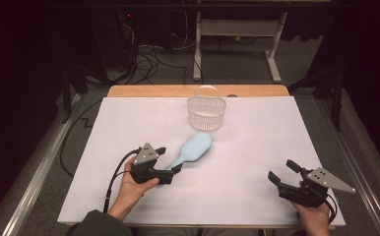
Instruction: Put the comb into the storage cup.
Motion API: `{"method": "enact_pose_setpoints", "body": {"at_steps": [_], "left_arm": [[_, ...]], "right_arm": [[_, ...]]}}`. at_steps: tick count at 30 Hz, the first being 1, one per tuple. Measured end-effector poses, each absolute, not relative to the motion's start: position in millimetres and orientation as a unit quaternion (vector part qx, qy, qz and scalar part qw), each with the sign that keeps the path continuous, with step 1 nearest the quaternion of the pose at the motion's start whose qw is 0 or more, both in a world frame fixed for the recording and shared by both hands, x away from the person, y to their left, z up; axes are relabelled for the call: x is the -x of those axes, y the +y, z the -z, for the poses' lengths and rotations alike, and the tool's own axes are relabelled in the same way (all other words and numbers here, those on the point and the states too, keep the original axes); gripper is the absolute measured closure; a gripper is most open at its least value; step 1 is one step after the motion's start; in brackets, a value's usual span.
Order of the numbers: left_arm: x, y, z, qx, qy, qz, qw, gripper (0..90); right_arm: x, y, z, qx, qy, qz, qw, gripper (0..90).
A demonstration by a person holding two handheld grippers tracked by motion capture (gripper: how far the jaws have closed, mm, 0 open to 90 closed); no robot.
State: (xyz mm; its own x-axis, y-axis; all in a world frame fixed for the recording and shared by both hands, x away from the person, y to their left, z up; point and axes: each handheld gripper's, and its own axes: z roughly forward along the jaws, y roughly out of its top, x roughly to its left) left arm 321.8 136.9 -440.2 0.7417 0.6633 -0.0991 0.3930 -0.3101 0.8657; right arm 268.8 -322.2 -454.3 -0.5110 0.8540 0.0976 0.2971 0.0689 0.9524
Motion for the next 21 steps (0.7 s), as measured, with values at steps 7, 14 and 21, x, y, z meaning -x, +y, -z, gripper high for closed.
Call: {"method": "enact_pose_setpoints", "body": {"at_steps": [7,14,21], "left_arm": [[-325,134,436,-0.806,0.33,-0.147,0.469,17.2],[-331,127,431,-0.823,0.326,-0.148,0.442,16.5],[-337,119,426,-0.842,0.322,-0.134,0.412,16.6]], "right_arm": [[-269,-322,454,-0.419,0.686,-0.536,0.258,18.5],[-269,-322,454,-0.419,0.686,-0.536,0.258,18.6],[-269,-322,454,-0.419,0.686,-0.536,0.258,18.7]]}}
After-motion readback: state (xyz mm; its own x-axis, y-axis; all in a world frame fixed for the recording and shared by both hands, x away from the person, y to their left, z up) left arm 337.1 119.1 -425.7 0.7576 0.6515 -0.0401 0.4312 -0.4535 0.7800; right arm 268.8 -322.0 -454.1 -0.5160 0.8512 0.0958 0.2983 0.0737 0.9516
